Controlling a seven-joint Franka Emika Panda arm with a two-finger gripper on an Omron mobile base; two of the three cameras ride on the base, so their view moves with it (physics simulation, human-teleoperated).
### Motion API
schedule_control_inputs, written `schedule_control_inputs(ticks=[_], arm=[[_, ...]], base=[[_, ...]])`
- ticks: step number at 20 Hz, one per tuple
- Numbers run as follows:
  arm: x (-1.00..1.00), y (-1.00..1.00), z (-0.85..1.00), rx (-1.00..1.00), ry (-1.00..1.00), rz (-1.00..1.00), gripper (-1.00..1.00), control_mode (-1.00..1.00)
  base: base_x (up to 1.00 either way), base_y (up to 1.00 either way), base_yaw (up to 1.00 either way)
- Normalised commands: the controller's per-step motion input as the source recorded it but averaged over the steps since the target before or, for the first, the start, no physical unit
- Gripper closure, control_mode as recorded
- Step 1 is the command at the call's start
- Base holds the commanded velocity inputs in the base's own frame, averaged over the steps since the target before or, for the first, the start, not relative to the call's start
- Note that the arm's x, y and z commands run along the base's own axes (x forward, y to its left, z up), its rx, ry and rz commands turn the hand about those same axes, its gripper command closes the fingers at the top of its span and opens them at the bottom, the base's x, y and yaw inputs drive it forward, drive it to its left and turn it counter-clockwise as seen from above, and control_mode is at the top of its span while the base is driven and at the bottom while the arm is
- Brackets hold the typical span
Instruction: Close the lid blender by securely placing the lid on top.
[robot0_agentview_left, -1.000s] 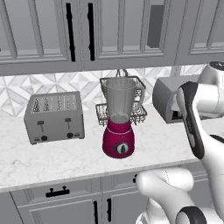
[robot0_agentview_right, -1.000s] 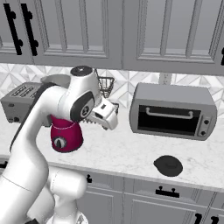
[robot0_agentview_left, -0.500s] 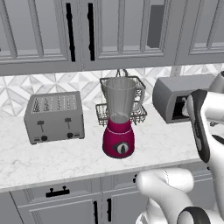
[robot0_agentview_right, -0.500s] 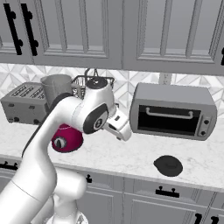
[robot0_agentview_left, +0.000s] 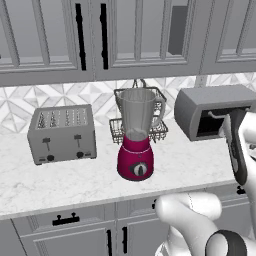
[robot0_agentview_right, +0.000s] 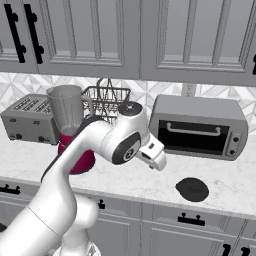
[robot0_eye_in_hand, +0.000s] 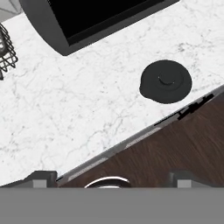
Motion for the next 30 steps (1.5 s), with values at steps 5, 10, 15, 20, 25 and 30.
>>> schedule_control_inputs(ticks=[5, 10, 15, 20, 25, 30], arm=[[0.11, -0.27, -0.16, 0.0, 0.0, 0.0, -1.0, -1.0], [0.14, -0.44, -0.2, 0.0, 0.0, 0.0, -1.0, -1.0], [0.09, -0.5, -0.3, 0.0, 0.0, -0.02, -1.0, -1.0], [0.05, -0.52, -0.37, 0.0, 0.0, -0.01, -1.0, -1.0], [0.12, -0.43, -0.34, 0.0, 0.0, 0.0, -1.0, -1.0], [0.23, -0.35, -0.26, 0.0, 0.02, 0.0, -1.0, -1.0]], base=[[0.0, 0.0, 0.0], [0.0, 0.0, 0.0], [0.0, 0.0, 0.0], [0.0, 0.0, 0.0], [0.0, 0.0, 0.0], [0.0, 0.0, 0.0]])
